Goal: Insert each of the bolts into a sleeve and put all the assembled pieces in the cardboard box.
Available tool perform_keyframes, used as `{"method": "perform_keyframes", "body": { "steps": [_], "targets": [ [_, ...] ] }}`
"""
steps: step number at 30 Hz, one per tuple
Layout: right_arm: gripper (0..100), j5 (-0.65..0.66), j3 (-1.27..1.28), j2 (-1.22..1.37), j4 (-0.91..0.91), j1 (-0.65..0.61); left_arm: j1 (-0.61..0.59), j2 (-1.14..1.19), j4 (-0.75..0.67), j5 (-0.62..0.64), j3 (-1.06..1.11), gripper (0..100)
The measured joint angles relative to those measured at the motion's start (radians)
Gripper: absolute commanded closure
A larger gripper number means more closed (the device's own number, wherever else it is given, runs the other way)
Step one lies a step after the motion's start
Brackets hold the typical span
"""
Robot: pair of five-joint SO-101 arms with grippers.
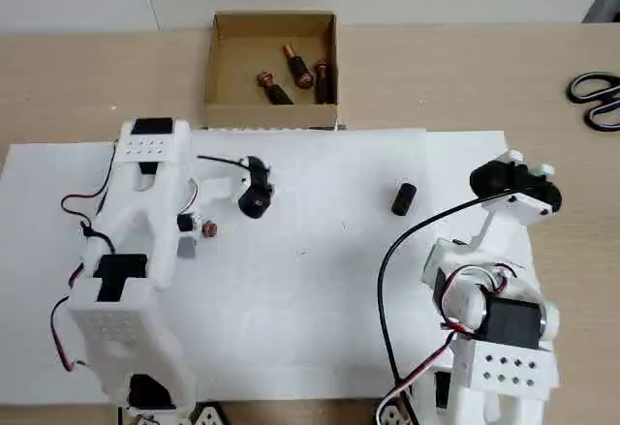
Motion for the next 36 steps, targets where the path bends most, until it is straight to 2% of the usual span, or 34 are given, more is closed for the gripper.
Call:
{"method": "perform_keyframes", "body": {
  "steps": [10, 21, 30, 36],
  "targets": [
    [99.5, 0.000, 0.000, 0.000, 0.000, 0.000, 0.006, -0.058, 0.011, 0.000, -0.023, 92],
    [99.5, 0.000, 0.000, 0.000, 0.000, 0.000, 0.006, -0.058, -0.114, 0.000, -0.023, 89],
    [99.5, 0.000, 0.000, 0.000, 0.000, 0.000, 0.006, -0.058, -0.124, 0.000, -0.023, 89],
    [99.5, 0.000, 0.000, 0.000, 0.000, 0.000, 0.006, -0.044, -0.198, 0.000, -0.023, 89]
  ]
}}
